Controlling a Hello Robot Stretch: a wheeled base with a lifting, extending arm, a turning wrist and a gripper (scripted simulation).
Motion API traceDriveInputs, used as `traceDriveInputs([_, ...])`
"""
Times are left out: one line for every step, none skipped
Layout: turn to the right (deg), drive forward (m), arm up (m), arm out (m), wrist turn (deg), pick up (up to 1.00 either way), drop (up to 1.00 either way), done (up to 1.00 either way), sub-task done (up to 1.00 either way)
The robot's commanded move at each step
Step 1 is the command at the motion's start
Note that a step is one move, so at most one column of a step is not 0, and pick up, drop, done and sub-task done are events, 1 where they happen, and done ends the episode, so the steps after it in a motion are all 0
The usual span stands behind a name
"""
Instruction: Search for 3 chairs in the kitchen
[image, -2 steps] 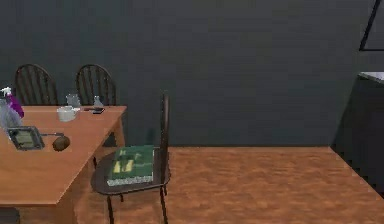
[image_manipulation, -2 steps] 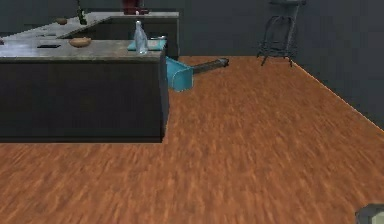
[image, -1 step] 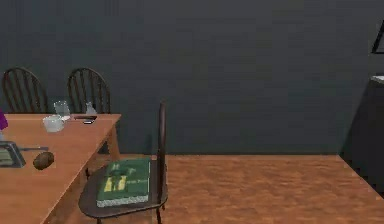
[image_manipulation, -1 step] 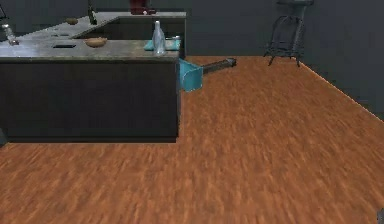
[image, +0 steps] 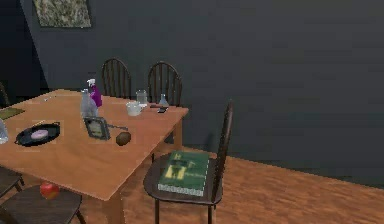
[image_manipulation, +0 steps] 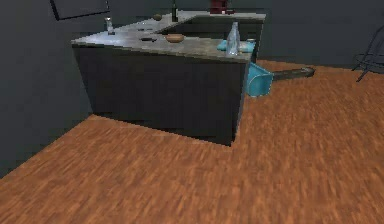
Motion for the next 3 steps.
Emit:
traceDriveInputs([0.0, 0.0, 0.0, 0.0, 0.0, 0.0, 0.0, 0.0, 1.0])
traceDriveInputs([-45.0, 0.0, 0.0, 0.0, 0.0, 0.0, 0.0, 0.0, 0.0])
traceDriveInputs([-12.0, 0.0, 0.0, 0.0, 0.0, 0.0, 0.0, 0.0, 0.0])
